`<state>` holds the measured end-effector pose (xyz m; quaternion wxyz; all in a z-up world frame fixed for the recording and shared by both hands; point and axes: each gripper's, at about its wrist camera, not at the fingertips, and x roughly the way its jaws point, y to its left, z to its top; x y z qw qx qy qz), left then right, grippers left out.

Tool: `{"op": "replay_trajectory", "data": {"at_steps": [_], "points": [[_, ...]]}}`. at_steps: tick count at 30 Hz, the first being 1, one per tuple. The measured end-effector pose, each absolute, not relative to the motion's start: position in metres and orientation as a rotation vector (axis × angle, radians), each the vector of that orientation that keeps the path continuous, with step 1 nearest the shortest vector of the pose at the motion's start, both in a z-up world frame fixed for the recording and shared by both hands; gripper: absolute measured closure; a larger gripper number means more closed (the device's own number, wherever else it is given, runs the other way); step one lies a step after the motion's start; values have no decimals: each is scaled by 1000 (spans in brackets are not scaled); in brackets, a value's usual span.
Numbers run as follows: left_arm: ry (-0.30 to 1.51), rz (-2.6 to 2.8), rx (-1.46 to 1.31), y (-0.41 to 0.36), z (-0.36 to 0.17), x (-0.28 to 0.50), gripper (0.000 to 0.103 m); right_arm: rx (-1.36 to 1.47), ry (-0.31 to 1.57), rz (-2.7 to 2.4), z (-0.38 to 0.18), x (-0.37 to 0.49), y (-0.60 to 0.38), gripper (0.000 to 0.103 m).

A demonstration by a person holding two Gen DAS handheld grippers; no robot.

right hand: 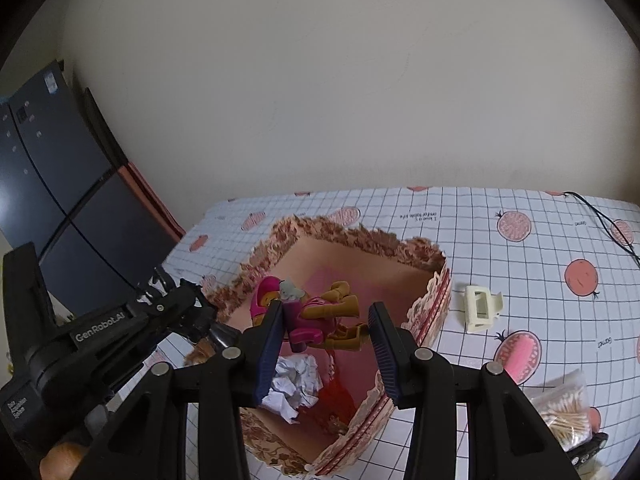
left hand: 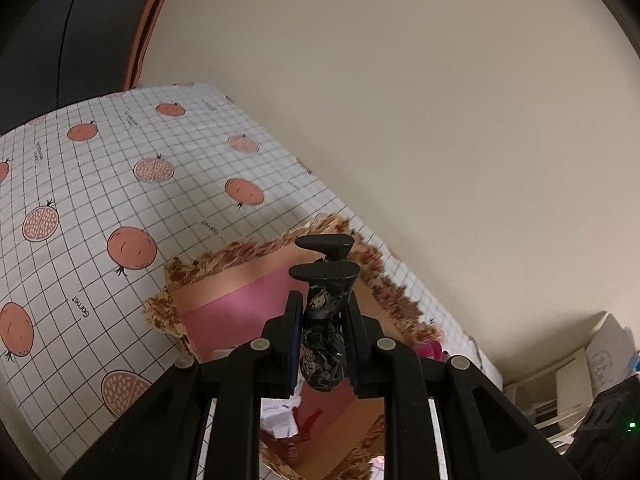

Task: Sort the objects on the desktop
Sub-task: 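Open both grippers over the floral box to drop the dark toy and doll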

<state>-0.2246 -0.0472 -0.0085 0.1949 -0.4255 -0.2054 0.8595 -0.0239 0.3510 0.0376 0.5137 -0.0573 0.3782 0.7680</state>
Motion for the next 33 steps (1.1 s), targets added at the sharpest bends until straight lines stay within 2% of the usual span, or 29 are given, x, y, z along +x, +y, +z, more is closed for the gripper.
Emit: {"op": "replay_trajectory", "data": {"at_steps": [16, 27, 33], "points": [[-519, 2392, -1349, -29, -52, -235, 83, -306, 917, 1825, 13, -51, 364, 57], [-509, 2390, -1390, -27, -57, -234, 83, -344, 934, 1836, 9, -56, 366, 56], [-487, 2395, -1383, -25, -52, -233, 74, -349, 933, 1850, 11, -58, 365, 55]]}}
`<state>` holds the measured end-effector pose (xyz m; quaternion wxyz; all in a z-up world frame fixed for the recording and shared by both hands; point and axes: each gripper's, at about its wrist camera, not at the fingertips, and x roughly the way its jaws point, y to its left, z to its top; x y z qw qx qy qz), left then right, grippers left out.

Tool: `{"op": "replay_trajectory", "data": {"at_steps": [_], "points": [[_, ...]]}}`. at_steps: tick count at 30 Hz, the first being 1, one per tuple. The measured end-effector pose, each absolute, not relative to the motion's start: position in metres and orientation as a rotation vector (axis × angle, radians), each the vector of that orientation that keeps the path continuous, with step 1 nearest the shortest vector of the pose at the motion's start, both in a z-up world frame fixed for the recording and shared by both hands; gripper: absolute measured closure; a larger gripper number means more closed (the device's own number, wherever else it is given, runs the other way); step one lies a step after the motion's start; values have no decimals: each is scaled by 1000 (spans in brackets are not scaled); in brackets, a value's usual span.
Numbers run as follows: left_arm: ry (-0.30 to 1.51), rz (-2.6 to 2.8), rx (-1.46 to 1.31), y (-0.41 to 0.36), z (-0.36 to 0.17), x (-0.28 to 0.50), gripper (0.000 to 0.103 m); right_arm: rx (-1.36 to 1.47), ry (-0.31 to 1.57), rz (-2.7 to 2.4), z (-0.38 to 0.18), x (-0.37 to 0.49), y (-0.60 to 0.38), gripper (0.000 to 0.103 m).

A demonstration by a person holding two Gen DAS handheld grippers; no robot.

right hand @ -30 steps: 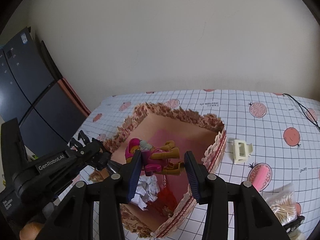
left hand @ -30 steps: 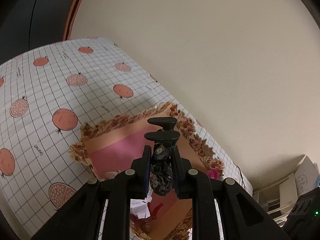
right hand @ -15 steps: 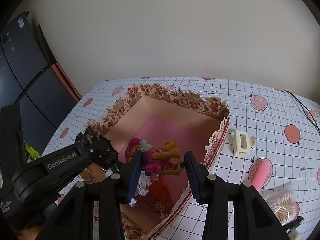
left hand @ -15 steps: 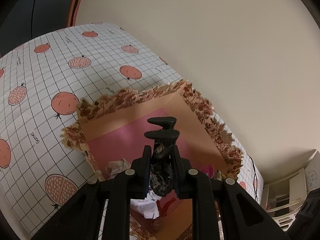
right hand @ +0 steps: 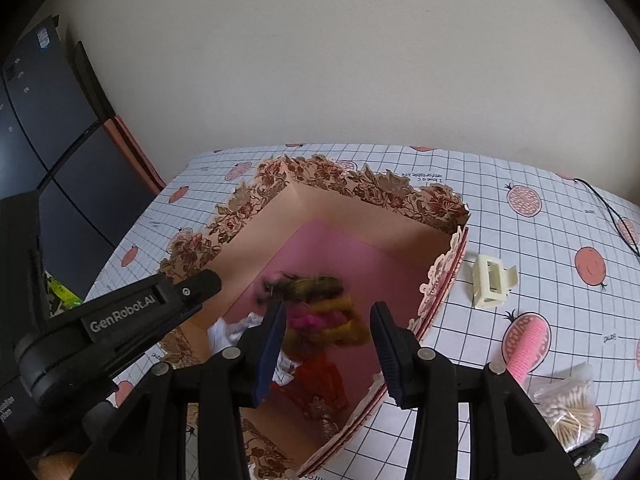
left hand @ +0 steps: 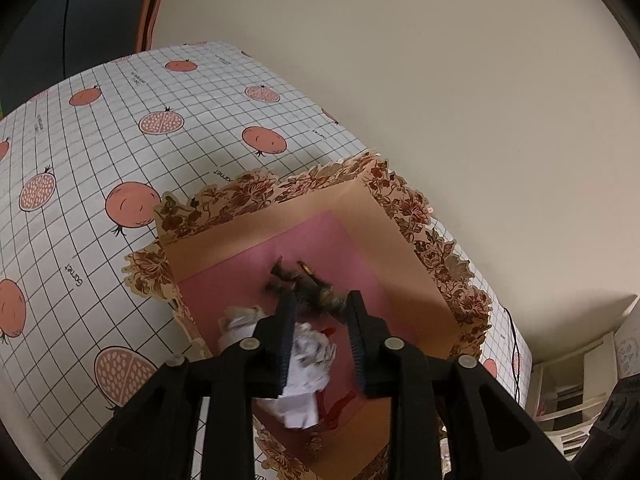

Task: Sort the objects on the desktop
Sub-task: 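Open both grippers over the floral box to drop the dark toy and doll, then move both grippers out of the box toward the pink roller and swab bag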

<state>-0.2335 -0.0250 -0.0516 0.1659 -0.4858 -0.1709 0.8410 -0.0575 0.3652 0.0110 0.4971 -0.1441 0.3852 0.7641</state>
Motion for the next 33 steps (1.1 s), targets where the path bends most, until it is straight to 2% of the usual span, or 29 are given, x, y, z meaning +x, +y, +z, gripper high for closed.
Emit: {"op": "replay_trajectory", "data": {"at_steps": [7, 9, 11, 13, 15, 17, 18, 24, 33], "points": [[-478, 2395, -1380, -24, -48, -232, 73, -350, 923, 1856, 15, -57, 363, 55], [-477, 2397, -1383, -24, -48, -233, 70, -351, 923, 1856, 15, -56, 362, 55], [-472, 2399, -1384, -23, -48, -232, 63, -353, 925, 1856, 15, -56, 362, 55], [-470, 2399, -1383, -23, -48, -232, 63, -350, 927, 1855, 16, -56, 362, 55], [-469, 2399, -1380, -22, -47, -232, 60, -345, 928, 1854, 16, -55, 362, 52], [-477, 2395, -1372, -22, -45, -231, 44, -337, 934, 1855, 16, -54, 362, 42], [-480, 2394, -1371, -22, -45, -231, 41, -334, 936, 1855, 16, -53, 362, 41], [-495, 2405, -1367, -22, -41, -231, 34, -324, 939, 1857, 16, -50, 361, 39], [-495, 2413, -1367, -22, -39, -231, 27, -317, 945, 1858, 19, -48, 361, 26]]}}
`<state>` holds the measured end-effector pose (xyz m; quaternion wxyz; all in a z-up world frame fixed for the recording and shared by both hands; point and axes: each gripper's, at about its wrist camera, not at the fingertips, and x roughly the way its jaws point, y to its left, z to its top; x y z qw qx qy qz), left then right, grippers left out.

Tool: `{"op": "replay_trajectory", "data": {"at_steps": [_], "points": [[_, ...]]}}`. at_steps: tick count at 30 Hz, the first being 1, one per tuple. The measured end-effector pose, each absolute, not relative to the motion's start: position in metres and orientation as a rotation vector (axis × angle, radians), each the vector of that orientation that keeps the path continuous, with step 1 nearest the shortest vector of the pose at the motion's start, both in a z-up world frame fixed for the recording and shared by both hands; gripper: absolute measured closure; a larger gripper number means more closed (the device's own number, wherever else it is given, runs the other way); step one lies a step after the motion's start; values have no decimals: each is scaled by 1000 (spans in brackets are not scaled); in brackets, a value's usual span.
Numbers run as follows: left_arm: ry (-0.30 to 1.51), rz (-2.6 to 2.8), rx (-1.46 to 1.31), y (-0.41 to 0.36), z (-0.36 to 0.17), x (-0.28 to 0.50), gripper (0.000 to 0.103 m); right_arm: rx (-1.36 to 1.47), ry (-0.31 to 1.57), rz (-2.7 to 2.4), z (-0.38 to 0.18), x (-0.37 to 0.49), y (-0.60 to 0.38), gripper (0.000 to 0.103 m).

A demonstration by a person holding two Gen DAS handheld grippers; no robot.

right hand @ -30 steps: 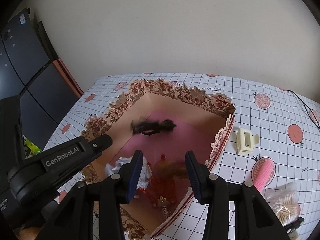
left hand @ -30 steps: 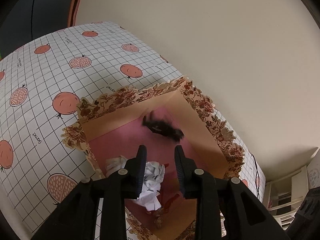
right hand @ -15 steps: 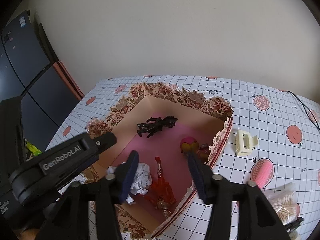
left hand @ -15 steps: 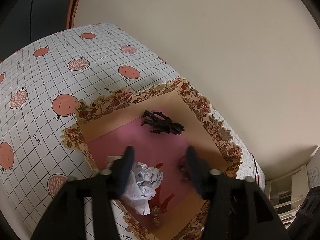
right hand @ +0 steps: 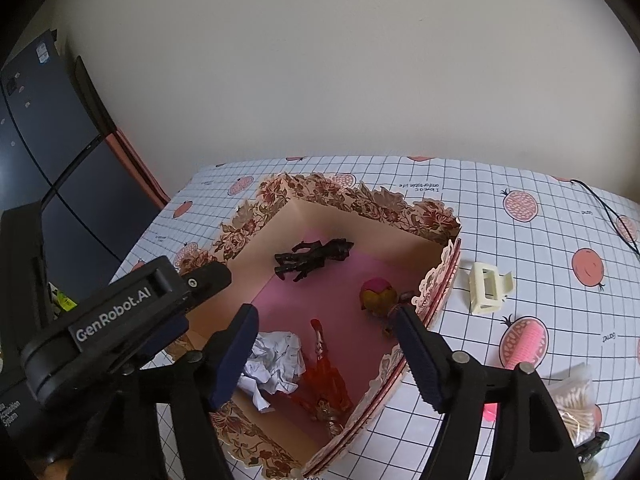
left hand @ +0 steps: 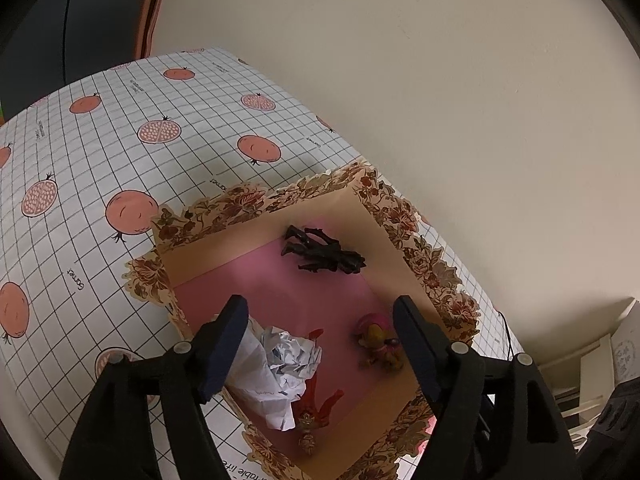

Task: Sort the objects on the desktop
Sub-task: 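Move both grippers out of the box toward the pink roller and swab bag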

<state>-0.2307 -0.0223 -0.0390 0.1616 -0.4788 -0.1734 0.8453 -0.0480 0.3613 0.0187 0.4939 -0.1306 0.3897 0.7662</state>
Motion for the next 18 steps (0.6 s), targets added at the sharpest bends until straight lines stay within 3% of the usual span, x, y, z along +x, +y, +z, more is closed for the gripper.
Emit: {"op": "replay_trajectory", "data": {"at_steps": [6, 8, 12, 14, 18], "points": [[-492, 2436, -1372, -25, -38, -231, 19, -300, 945, 1852, 21, -42, 361, 14], [-494, 2438, -1365, -25, -37, -231, 10, -294, 946, 1844, 21, -39, 362, 8], [-492, 2443, -1344, -25, -32, -230, 7, -276, 947, 1833, 22, -31, 362, 3], [-489, 2452, -1326, -25, -29, -229, 0, -271, 945, 1824, 22, -27, 361, 0], [-485, 2464, -1298, -24, -25, -227, 0, -289, 936, 1802, 20, -23, 362, 0]]}}
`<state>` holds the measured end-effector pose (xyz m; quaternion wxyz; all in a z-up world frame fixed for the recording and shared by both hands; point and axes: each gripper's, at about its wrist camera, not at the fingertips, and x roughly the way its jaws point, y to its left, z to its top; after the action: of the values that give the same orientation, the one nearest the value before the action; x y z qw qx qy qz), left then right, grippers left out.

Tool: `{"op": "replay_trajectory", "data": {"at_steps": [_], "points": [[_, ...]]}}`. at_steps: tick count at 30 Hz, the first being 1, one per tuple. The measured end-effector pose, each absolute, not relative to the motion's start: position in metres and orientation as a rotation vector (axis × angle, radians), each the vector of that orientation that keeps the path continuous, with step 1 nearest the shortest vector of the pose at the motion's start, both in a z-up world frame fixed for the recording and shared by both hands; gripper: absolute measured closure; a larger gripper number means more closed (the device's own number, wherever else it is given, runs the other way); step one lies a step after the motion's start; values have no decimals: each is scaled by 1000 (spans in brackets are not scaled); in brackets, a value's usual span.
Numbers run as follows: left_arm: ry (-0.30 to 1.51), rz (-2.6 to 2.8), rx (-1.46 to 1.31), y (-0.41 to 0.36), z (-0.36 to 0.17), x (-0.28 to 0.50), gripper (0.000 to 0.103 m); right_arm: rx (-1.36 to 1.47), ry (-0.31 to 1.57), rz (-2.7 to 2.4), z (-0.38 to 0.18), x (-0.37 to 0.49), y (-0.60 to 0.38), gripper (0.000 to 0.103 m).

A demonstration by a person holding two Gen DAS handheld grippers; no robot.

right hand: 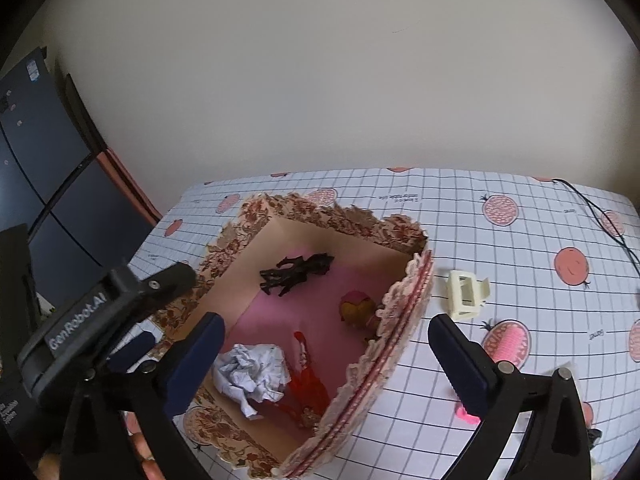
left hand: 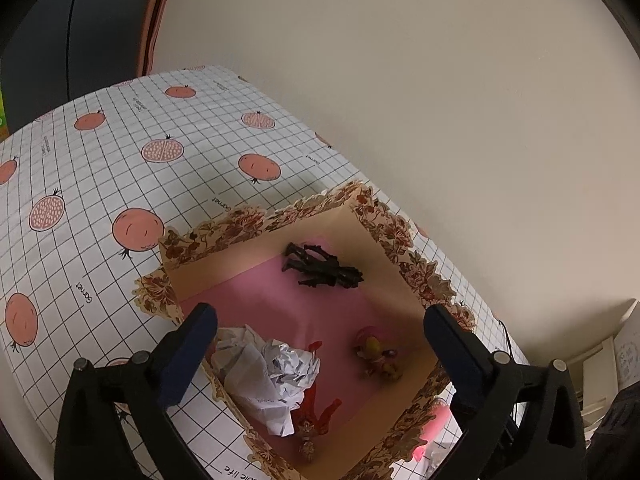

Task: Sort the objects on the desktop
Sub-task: 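Move both grippers out of the box toward the pink roller and swab bag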

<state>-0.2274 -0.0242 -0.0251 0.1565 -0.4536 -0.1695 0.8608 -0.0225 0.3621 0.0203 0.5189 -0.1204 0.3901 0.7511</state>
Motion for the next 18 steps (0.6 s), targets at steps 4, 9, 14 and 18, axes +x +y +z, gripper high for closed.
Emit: {"op": "replay_trajectory", "data": {"at_steps": [4, 9, 14, 18], "points": [[-476, 2480, -1266, -23, -21, -225, 0, -293, 935, 1782, 18, -15, 363, 0], [-470, 2417, -1229, -14, -17, -223, 0, -295, 904, 1774, 22, -1, 361, 0], [-358, 2443, -1128, 6, -1, -210, 0, -300, 869, 1734, 25, 28, 354, 0], [-308, 2424, -1054, 22, 13, -197, 0, -286, 885, 1695, 23, 59, 348, 0]]}}
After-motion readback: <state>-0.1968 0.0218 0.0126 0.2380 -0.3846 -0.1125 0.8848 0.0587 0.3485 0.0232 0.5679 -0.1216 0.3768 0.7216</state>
